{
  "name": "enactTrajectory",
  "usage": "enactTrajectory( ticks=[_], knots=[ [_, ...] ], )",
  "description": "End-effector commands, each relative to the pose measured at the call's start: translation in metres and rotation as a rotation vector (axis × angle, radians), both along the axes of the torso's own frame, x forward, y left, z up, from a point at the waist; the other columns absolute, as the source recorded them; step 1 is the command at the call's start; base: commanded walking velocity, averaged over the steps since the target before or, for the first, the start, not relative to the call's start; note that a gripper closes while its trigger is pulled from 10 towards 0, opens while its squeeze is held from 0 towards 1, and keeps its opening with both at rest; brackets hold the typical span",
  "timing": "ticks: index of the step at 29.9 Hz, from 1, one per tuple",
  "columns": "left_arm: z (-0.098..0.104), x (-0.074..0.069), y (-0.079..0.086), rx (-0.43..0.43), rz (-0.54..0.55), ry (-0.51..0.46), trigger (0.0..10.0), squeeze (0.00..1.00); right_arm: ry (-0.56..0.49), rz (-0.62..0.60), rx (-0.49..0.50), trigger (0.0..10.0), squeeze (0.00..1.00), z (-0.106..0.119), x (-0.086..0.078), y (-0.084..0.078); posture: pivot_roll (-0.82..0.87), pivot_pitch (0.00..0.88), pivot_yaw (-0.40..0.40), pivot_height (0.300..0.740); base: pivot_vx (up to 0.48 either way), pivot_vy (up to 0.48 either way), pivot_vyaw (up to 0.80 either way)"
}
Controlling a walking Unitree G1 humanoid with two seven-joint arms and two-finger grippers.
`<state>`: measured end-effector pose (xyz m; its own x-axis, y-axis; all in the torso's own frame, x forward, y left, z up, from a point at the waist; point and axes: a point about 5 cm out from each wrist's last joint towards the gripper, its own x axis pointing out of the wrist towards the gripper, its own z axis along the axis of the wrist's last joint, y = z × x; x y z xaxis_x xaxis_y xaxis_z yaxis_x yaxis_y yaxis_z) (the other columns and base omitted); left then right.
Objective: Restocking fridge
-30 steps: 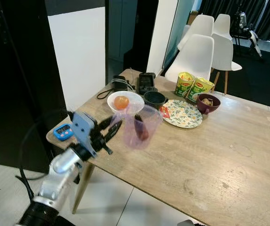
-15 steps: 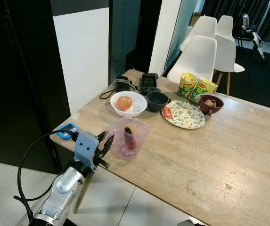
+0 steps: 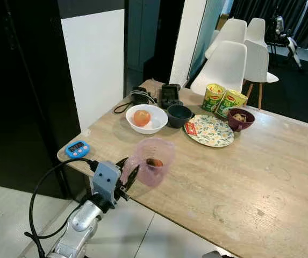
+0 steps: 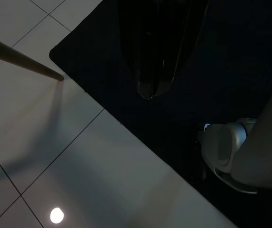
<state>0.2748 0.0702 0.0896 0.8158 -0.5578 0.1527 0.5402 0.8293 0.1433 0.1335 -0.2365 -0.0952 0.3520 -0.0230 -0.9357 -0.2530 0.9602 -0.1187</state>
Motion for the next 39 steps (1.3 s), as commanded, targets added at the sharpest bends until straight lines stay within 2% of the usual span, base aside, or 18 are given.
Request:
enactTrajectory(
  ticks=[1, 5, 8, 10, 13, 16, 18, 19, 22, 27, 29, 31, 32, 33, 36, 39],
  knots=[
    [0.005, -0.001, -0.006, -0.050, -0.022, 0.005, 10.0, 0.00, -0.002, -0.008, -0.014, 10.0, 0.00, 0.001, -0.001, -0.006, 0.02, 0.000, -0.084, 0.740, 0.000, 0.000, 0.00],
    [0.014, -0.002, -0.005, -0.099, -0.105, 0.001, 10.0, 0.00, -0.002, -0.008, -0.013, 10.0, 0.00, 0.002, -0.001, -0.007, 0.02, 0.000, -0.087, 0.740, 0.000, 0.000, 0.00],
    [0.016, -0.002, -0.004, -0.107, -0.123, 0.000, 10.0, 0.00, -0.001, -0.006, -0.013, 10.0, 0.00, 0.002, 0.000, -0.007, 0.03, 0.000, -0.087, 0.740, 0.000, 0.000, 0.00],
    [0.029, -0.005, -0.001, -0.150, -0.212, -0.009, 10.0, 0.00, 0.001, -0.006, -0.012, 10.0, 0.00, 0.002, 0.000, -0.007, 0.03, 0.000, -0.084, 0.740, 0.000, 0.000, 0.00],
    [0.032, -0.007, 0.000, -0.159, -0.236, -0.011, 10.0, 0.00, 0.002, -0.006, -0.011, 10.0, 0.00, 0.002, 0.000, -0.006, 0.03, 0.000, -0.083, 0.740, 0.000, 0.000, 0.00],
    [0.034, -0.018, -0.006, -0.138, -0.375, 0.009, 10.0, 0.00, -0.001, -0.012, -0.009, 10.0, 0.00, 0.002, 0.000, -0.006, 0.03, 0.000, -0.079, 0.740, 0.000, 0.000, 0.00],
    [0.034, -0.019, -0.006, -0.136, -0.382, 0.013, 10.0, 0.00, -0.001, -0.012, -0.009, 10.0, 0.00, 0.002, 0.000, -0.006, 0.03, 0.000, -0.079, 0.740, 0.000, 0.000, 0.00],
    [0.030, -0.021, -0.006, -0.103, -0.396, 0.022, 10.0, 0.00, -0.001, -0.012, -0.008, 10.0, 0.00, 0.002, 0.000, -0.006, 0.03, 0.000, -0.077, 0.740, 0.000, 0.000, 0.00],
    [0.027, -0.023, -0.005, -0.074, -0.402, 0.030, 10.0, 0.00, -0.001, -0.013, -0.007, 10.0, 0.00, 0.002, 0.000, -0.006, 0.03, 0.000, -0.079, 0.740, 0.000, 0.000, 0.00],
    [0.026, -0.023, -0.002, -0.049, -0.381, 0.025, 10.0, 0.00, -0.001, -0.013, -0.007, 10.0, 0.00, 0.002, -0.001, -0.007, 0.03, 0.000, -0.080, 0.740, 0.000, 0.000, 0.00],
    [0.033, -0.017, 0.008, -0.020, -0.308, -0.007, 10.0, 0.00, 0.002, -0.013, -0.010, 10.0, 0.00, 0.001, -0.001, -0.007, 0.03, 0.000, -0.083, 0.740, 0.000, 0.000, 0.00],
    [0.037, -0.014, 0.013, -0.021, -0.284, -0.013, 10.0, 0.00, 0.004, -0.012, -0.011, 10.0, 0.00, 0.001, -0.001, -0.007, 0.03, 0.000, -0.082, 0.740, 0.000, 0.000, 0.00],
    [0.042, -0.011, 0.019, -0.022, -0.261, -0.026, 10.0, 1.00, 0.004, -0.012, -0.012, 10.0, 0.00, 0.001, -0.001, -0.007, 0.03, 0.000, -0.082, 0.740, 0.000, 0.000, 0.00],
    [0.042, -0.011, 0.019, -0.022, -0.261, -0.026, 10.0, 1.00, 0.004, -0.012, -0.012, 10.0, 0.00, 0.001, -0.001, -0.007, 0.03, 0.000, -0.082, 0.740, 0.000, 0.000, 0.00],
    [0.061, -0.012, 0.032, -0.043, -0.269, -0.060, 10.0, 1.00, 0.003, -0.012, -0.012, 10.0, 0.00, 0.002, -0.001, -0.008, 0.03, 0.000, -0.080, 0.740, 0.000, 0.000, 0.00],
    [0.069, -0.017, 0.033, -0.056, -0.306, -0.076, 10.0, 1.00, 0.003, -0.012, -0.010, 10.0, 0.00, 0.002, -0.001, -0.008, 0.04, 0.000, -0.081, 0.740, 0.000, 0.000, 0.00]
  ],
)
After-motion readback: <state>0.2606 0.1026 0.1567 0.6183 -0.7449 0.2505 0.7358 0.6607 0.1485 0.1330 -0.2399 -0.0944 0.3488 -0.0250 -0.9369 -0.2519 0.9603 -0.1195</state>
